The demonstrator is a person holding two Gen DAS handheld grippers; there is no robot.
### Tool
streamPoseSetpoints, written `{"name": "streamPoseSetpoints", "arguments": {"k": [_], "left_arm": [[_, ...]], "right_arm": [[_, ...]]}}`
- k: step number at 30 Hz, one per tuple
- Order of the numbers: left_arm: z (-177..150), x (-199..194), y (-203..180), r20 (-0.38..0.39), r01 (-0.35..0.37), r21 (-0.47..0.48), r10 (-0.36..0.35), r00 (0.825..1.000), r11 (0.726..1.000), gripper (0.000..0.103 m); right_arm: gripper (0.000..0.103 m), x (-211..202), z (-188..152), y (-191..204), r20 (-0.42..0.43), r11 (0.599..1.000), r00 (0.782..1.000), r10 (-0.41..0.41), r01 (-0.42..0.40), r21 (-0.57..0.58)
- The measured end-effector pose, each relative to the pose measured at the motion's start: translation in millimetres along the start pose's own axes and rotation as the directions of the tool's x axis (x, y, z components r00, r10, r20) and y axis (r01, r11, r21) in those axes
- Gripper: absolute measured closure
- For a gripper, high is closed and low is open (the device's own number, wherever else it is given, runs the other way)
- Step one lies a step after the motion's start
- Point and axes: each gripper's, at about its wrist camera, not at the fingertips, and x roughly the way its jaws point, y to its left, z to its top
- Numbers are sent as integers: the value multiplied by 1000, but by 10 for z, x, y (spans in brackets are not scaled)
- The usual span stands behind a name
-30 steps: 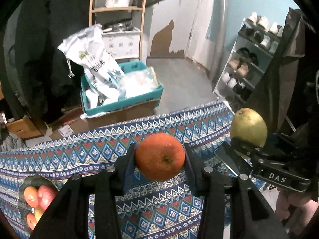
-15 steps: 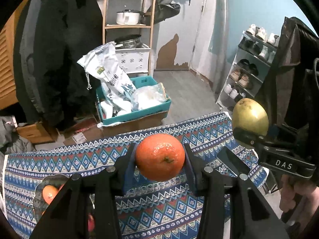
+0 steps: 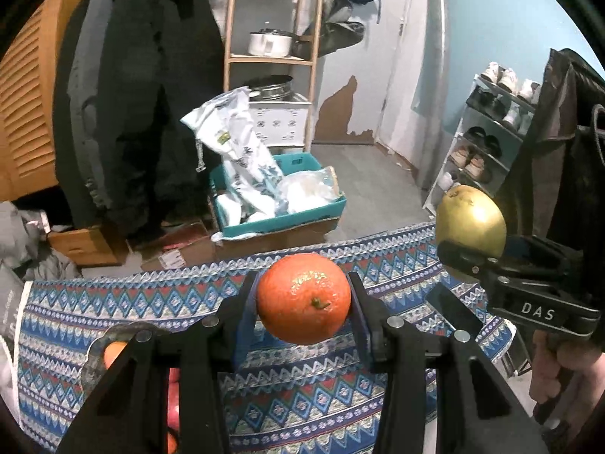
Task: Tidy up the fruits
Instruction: 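Lift the pear with the right tool while the left tool lifts the small orange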
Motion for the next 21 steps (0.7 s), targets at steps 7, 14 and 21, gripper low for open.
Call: {"name": "streamPoseSetpoints", "arguments": {"k": [7,14,21], "left_arm": [[-193,-170,405,-10,-57,-51,57,998,997,58],[-463,-332,995,-37,-135,-130,132,991,982,58],[-695,-407,1533,-81,-182,-241,167,983,953,58]], "right_arm": [[31,221,-12,365,-38,997,996,75,-76,-24],[31,381,-24,834,-65,987,988,141,-146,-73],[31,590,-84,1263,-116,973,973,199,-211,-97]]}}
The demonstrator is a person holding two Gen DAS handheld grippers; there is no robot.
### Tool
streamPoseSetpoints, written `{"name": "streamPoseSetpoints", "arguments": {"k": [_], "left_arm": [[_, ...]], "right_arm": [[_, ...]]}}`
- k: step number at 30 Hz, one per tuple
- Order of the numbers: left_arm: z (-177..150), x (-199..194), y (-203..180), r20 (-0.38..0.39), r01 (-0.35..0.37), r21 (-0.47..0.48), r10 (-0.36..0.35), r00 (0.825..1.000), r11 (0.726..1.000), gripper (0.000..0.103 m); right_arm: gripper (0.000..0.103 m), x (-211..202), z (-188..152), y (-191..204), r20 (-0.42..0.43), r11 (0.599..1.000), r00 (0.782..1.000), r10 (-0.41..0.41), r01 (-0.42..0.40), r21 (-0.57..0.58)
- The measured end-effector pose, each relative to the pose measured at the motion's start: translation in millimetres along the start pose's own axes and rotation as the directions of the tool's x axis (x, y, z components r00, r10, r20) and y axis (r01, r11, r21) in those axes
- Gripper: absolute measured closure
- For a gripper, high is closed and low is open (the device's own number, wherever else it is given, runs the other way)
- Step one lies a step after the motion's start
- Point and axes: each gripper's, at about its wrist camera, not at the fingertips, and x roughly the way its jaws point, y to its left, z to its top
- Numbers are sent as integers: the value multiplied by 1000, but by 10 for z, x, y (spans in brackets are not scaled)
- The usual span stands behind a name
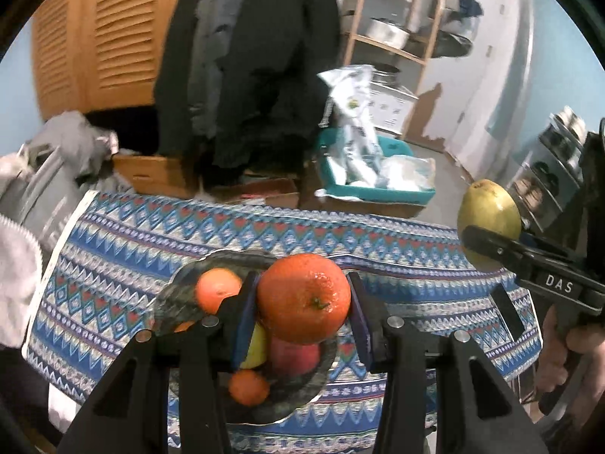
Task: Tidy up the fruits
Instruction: 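Lift the pear with the right tool while the left tool lifts the small orange, then carry the small orange with the left tool while the right tool carries the pear over the bowl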
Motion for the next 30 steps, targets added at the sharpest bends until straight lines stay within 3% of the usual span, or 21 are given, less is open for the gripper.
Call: {"name": "streamPoseSetpoints", "arguments": {"k": [12,17,30], "left_arm": [[-197,120,493,-38,-80,-60,77,996,995,58],[-337,298,644,-95,-109,-79,101,990,991,58],[-653,670,789,-254,-114,-130,78,964,985,57]], "right_arm": [[31,412,15,528,-66,996,995,72,-75,-40],[31,599,-10,720,-98,993,990,103,-108,-46],[31,854,-101,942,-156,990,980,121,-131,-55]]}}
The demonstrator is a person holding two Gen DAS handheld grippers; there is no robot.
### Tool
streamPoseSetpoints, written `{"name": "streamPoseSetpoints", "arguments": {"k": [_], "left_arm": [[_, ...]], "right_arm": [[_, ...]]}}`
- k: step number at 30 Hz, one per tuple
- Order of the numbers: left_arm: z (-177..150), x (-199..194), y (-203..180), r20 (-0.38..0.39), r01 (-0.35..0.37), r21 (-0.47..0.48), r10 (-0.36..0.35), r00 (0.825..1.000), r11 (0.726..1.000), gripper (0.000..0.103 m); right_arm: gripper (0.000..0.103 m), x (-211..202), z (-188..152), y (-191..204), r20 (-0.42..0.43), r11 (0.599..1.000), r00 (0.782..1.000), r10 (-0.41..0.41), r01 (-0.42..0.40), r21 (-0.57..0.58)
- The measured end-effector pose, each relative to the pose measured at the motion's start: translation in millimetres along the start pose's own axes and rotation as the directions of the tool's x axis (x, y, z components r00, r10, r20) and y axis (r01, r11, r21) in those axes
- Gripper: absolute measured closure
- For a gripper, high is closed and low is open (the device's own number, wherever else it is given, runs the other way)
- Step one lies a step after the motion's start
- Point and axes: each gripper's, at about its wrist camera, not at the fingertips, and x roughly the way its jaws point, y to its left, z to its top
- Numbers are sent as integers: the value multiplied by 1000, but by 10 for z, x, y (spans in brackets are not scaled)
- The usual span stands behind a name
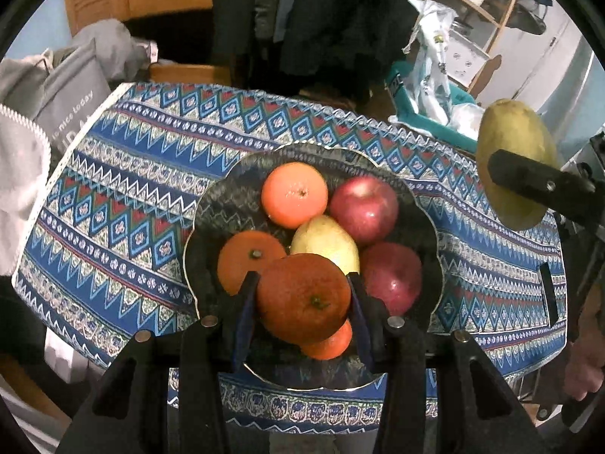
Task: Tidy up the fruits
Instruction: 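Carry the small orange with the left tool while the right tool carries the pear over the bowl, then lower the orange into the bowl and open the left tool while the right tool releases the pear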
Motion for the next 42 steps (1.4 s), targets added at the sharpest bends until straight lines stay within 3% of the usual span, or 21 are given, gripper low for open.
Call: {"name": "streamPoseSetpoints", "arguments": {"k": [5,14,18,25,42], "left_arm": [[26,24,89,-19,14,-56,-15,1000,998,57],[75,-25,91,-2,11,-57,-11,1000,998,53],[121,-105,158,34,-12,-79,14,999,997,45],[191,-228,265,86,-43,-107,53,995,993,45],[219,-305,382,110,-55,-138,71,991,989,44]], "right_arm": [[31,42,-29,33,-16,1000,1000,0,-1,-11],[31,138,-75,90,-43,1000,999,1,-2,-23],[31,224,-99,133,-66,999,998,9,-12,-34],[31,457,-151,188,-119,999,993,23,-28,-42],[30,884,-212,264,-207,998,978,5,-17,-60]]}}
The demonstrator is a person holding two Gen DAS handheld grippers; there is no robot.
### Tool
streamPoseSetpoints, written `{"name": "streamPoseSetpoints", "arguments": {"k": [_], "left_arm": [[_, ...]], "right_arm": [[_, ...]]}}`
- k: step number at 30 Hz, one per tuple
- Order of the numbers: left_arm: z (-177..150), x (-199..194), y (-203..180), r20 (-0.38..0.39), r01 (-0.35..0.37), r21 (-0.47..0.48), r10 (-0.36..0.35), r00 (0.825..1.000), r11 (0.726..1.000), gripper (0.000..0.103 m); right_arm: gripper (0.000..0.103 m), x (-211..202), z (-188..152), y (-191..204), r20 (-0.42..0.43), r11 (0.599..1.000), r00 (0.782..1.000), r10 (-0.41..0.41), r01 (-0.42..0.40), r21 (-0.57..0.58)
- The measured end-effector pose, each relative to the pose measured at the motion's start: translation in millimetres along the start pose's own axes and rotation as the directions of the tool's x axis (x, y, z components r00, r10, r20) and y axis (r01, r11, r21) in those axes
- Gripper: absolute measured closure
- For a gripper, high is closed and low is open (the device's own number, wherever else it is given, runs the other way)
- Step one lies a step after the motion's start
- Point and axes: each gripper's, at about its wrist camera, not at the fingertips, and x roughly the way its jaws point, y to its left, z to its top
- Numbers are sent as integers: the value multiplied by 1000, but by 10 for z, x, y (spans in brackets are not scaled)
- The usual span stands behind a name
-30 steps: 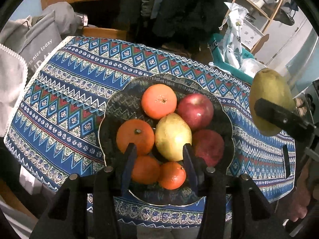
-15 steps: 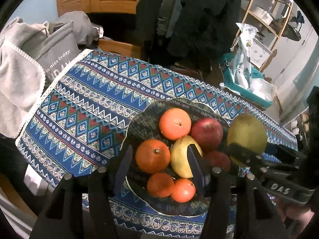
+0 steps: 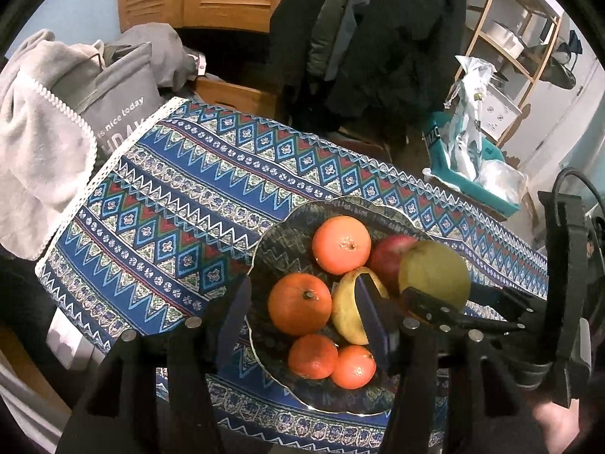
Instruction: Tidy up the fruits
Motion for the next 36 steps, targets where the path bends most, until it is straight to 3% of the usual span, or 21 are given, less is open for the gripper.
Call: {"name": "streamPoseSetpoints", "arguments": {"k": [11,21,27,32,36], "left_arm": [[13,-45,41,9,9,-13,-9,1000,1000,44],[39,-265,-80,58,6,15,-7,998,1000,38],[71,-477,-240,93,32,42,-36,995,999,35],[106,-742,-418,163,35,80,-48,985,996,26],[136,-972,-563,216,39,113,-62,974,993,25]], "right_arm": [[30,-113,45,96,15,999,1000,21,-20,-35],[30,-564,49,43,113,998,993,-46,50,-38],[30,-962,32,-14,188,993,976,-105,113,-32],[30,-1385,26,-66,278,987,949,-149,159,-14],[30,-1696,28,-110,325,984,930,-173,179,11]]}}
